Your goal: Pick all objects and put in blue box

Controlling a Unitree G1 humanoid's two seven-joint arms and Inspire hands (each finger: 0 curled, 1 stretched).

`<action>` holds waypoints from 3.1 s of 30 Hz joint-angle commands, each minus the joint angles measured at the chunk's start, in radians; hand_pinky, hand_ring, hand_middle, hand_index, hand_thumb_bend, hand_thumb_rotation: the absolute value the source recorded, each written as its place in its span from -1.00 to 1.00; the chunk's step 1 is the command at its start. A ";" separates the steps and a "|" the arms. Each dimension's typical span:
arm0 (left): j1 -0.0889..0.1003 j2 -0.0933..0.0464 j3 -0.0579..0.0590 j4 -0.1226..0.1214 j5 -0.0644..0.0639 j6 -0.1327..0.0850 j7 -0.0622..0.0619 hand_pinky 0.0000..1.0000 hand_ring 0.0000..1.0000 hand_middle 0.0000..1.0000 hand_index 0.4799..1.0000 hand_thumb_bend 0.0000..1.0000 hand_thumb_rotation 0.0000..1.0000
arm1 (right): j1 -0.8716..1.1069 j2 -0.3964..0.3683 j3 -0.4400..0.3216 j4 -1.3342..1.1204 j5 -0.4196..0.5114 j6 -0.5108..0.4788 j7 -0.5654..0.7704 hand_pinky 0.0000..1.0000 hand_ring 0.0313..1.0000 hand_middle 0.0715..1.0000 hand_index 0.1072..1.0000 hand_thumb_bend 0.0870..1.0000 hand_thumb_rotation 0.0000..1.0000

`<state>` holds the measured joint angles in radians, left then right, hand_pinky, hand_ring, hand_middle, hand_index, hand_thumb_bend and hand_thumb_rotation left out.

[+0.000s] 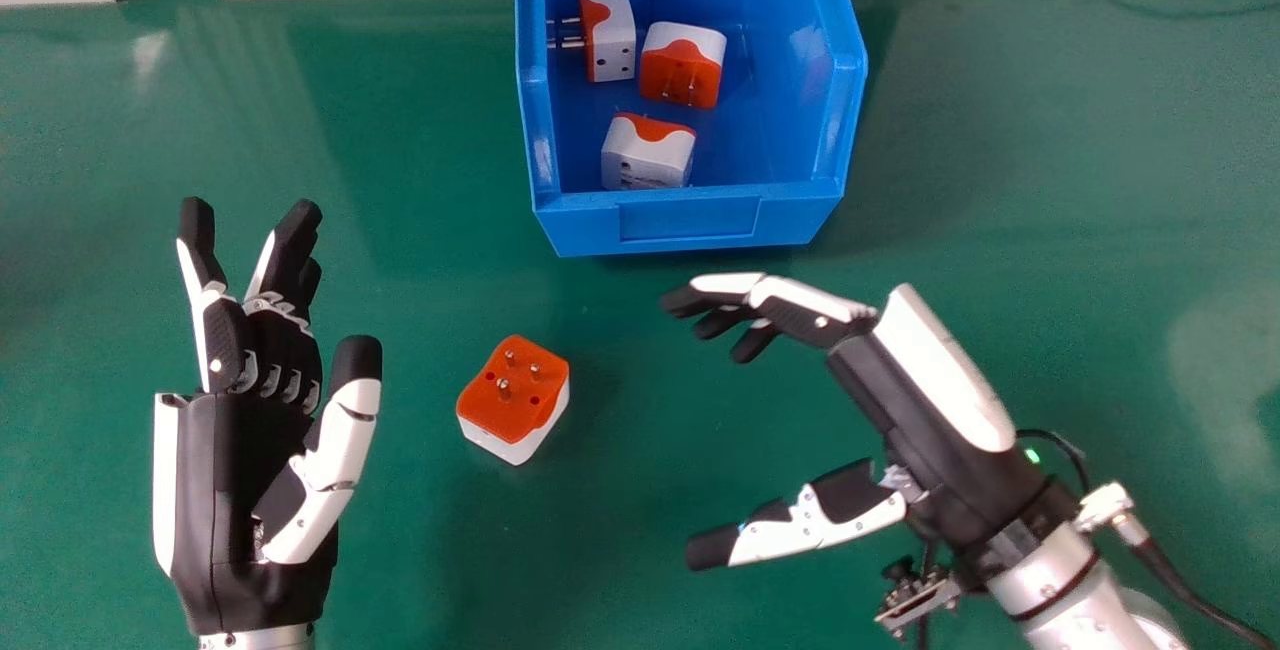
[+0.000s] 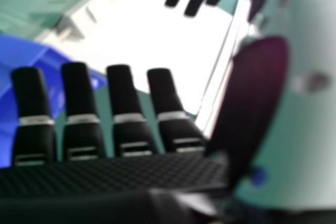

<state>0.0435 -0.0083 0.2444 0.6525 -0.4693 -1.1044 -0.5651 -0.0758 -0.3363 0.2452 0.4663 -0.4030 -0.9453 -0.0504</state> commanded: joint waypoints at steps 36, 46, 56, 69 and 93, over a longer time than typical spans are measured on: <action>-0.002 0.005 0.001 -0.013 0.023 -0.019 0.030 1.00 0.93 0.84 0.61 -0.32 -0.44 | -0.328 0.125 0.067 0.264 -0.138 -0.086 -0.110 0.46 0.69 0.70 0.66 1.00 -0.27; -0.008 0.001 0.002 -0.004 -0.004 -0.025 0.003 1.00 0.93 0.84 0.61 -0.33 -0.48 | -0.381 0.138 0.083 0.314 -0.168 -0.065 -0.132 0.40 0.65 0.69 0.66 1.00 -0.27; -0.011 -0.003 0.010 -0.002 -0.006 -0.020 -0.002 1.00 0.94 0.84 0.62 -0.34 -0.48 | -0.427 0.172 0.110 0.435 -0.142 -0.066 -0.104 0.40 0.63 0.69 0.66 1.00 -0.28; -0.236 0.037 0.055 0.231 0.053 0.006 0.054 1.00 0.95 0.86 0.66 -0.33 -0.27 | -0.483 0.216 0.136 0.592 -0.162 -0.061 -0.131 0.40 0.58 0.64 0.64 1.00 -0.32; -0.260 0.021 0.077 0.263 0.027 -0.021 -0.006 1.00 0.95 0.76 0.62 -0.32 -0.02 | -0.560 0.246 0.216 0.735 -0.224 0.005 -0.197 0.38 0.54 0.60 0.61 1.00 -0.35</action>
<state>-0.2029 0.0163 0.3210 0.9194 -0.4352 -1.1035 -0.5608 -0.6131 -0.0943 0.4620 1.2016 -0.6389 -0.9278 -0.2480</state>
